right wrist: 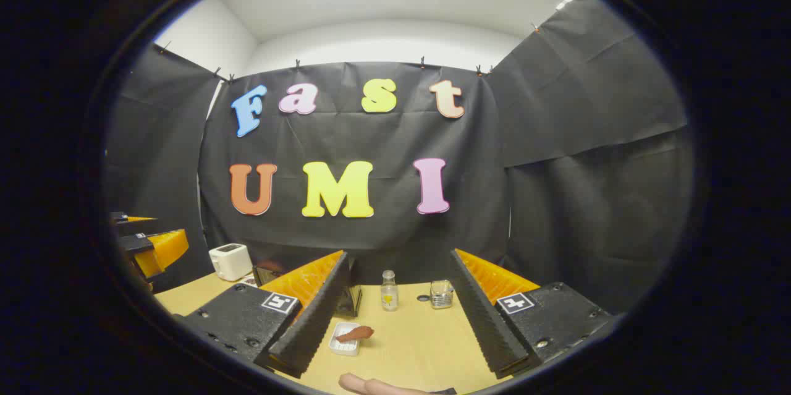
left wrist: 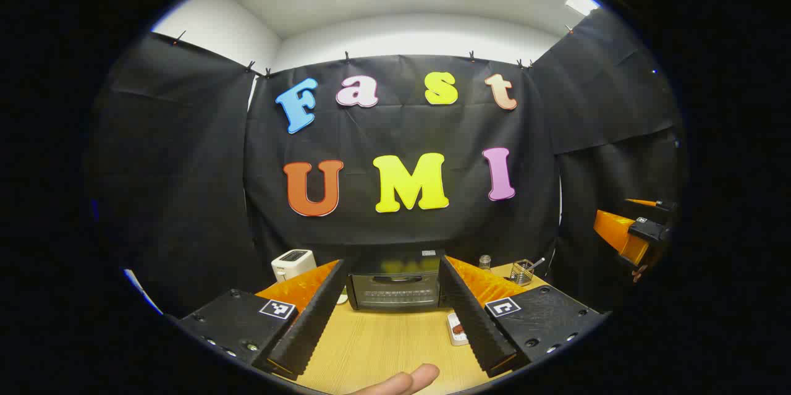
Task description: Open the electric oven with the left hand, put the food in, and close the electric oven.
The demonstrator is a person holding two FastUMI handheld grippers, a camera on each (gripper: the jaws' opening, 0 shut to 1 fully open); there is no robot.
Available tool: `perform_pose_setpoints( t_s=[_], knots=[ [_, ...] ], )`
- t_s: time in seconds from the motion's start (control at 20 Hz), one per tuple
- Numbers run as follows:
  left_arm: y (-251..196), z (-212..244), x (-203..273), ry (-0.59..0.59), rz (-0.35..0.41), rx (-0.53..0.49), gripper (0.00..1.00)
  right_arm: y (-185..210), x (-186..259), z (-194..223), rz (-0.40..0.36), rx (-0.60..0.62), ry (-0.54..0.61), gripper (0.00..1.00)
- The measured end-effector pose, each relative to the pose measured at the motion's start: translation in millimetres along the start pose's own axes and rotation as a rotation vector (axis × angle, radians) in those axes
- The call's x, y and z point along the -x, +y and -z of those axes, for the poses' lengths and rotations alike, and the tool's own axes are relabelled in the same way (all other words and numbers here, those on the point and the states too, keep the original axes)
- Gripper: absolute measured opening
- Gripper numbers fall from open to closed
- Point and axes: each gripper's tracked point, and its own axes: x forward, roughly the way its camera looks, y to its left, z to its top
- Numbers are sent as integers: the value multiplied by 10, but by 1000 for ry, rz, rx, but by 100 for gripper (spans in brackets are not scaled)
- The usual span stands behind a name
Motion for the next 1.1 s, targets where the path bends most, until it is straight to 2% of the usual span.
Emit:
perform_pose_setpoints(
  t_s=[0.25, 0.5, 0.65, 0.85, 1.1],
  knots=[
    [40, 99, -58, 11, 17, 12, 96, -57, -26, -17, 6, -4, -29, 100],
    [182, 130, -150, -11, 7, 38, 96, -191, -107, -20, 8, -16, -77, 100],
    [328, 109, -310, -39, -18, 19, 96, -273, -212, 25, 6, -43, -76, 100],
    [373, 121, -801, -57, -36, 28, 96, -427, -438, 41, 24, -38, -78, 100],
    [350, 258, -1730, -18, -14, 128, 96, -584, -759, -35, 40, -16, -85, 100]
  ],
)
